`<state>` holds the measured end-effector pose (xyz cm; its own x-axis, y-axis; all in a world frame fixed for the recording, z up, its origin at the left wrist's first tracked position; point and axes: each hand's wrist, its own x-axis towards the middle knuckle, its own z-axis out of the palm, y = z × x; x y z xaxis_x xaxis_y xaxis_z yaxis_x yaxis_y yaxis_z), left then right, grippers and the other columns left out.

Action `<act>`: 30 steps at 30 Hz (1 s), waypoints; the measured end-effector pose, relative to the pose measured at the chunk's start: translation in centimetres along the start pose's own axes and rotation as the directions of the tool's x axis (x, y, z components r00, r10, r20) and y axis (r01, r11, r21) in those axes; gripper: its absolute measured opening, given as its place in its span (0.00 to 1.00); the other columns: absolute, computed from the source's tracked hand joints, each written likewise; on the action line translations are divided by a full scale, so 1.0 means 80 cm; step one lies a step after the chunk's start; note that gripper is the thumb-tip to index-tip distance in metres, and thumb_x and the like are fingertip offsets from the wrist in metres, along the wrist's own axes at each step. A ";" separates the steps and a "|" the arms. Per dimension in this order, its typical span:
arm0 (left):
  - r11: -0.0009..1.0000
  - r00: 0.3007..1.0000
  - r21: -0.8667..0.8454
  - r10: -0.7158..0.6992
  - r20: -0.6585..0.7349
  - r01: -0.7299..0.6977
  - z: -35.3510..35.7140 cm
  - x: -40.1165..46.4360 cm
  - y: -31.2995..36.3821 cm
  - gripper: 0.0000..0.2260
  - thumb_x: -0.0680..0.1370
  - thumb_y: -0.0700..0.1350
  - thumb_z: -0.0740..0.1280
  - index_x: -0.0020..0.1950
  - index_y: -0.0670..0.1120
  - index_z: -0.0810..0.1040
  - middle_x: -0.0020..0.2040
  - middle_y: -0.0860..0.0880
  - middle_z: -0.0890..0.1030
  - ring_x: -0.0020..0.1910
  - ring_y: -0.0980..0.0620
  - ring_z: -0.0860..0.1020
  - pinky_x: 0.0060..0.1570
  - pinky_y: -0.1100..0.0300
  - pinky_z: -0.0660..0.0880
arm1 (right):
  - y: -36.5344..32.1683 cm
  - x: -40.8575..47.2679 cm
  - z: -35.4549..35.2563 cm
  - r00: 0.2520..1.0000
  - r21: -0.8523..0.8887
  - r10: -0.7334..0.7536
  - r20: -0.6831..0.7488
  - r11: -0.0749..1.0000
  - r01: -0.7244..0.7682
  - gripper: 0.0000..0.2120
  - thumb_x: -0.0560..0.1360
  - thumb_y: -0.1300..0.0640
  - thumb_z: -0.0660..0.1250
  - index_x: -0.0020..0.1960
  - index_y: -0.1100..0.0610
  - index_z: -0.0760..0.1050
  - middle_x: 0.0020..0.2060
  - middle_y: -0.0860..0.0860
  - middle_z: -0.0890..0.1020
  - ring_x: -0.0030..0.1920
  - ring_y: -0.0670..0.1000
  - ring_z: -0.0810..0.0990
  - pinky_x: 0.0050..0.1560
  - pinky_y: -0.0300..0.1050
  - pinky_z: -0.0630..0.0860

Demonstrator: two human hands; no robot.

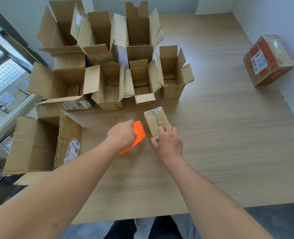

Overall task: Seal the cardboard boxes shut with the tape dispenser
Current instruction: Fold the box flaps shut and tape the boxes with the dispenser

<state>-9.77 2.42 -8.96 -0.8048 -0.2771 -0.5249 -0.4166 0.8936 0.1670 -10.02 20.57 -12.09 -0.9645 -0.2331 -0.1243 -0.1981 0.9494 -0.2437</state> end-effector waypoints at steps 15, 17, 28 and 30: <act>0.988 0.980 -0.064 0.126 -0.151 -0.137 0.089 -0.023 -0.074 0.35 0.81 0.42 0.64 0.80 0.67 0.51 0.45 0.45 0.70 0.44 0.41 0.72 0.51 0.48 0.70 | 0.028 0.008 0.021 0.960 -0.091 -0.208 -0.186 0.977 0.194 0.26 0.57 0.43 0.84 0.46 0.53 0.77 0.51 0.52 0.77 0.48 0.56 0.76 0.40 0.49 0.73; 0.984 0.977 -0.083 0.143 -0.158 -0.157 0.095 -0.022 -0.078 0.36 0.81 0.44 0.65 0.80 0.68 0.50 0.44 0.46 0.70 0.42 0.43 0.72 0.47 0.50 0.71 | 0.033 0.006 0.025 0.952 -0.064 -0.238 -0.191 0.971 0.230 0.27 0.58 0.46 0.84 0.52 0.52 0.78 0.59 0.53 0.77 0.57 0.57 0.76 0.48 0.53 0.78; 0.989 0.905 0.014 0.143 -0.400 -0.150 0.093 -0.036 -0.061 0.24 0.78 0.54 0.68 0.75 0.59 0.71 0.57 0.43 0.76 0.57 0.41 0.76 0.60 0.46 0.63 | 0.044 -0.013 0.039 0.945 0.032 -0.281 -0.169 0.957 0.290 0.24 0.67 0.57 0.81 0.60 0.42 0.80 0.60 0.46 0.77 0.59 0.54 0.75 0.30 0.45 0.78; 0.965 0.841 0.010 0.235 -0.487 -0.264 0.085 -0.040 -0.049 0.21 0.77 0.54 0.68 0.70 0.53 0.76 0.58 0.43 0.75 0.55 0.41 0.77 0.58 0.47 0.69 | 0.047 -0.025 0.042 0.934 0.020 -0.302 -0.191 0.950 0.312 0.25 0.67 0.57 0.82 0.60 0.43 0.80 0.59 0.47 0.77 0.58 0.54 0.75 0.28 0.45 0.76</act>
<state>-2.69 2.19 -13.65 -0.9808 -0.1952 0.0042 -0.1856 0.9385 0.2912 -8.23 23.86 -15.98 -0.8743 -0.4645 0.1411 -0.4851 0.8251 -0.2896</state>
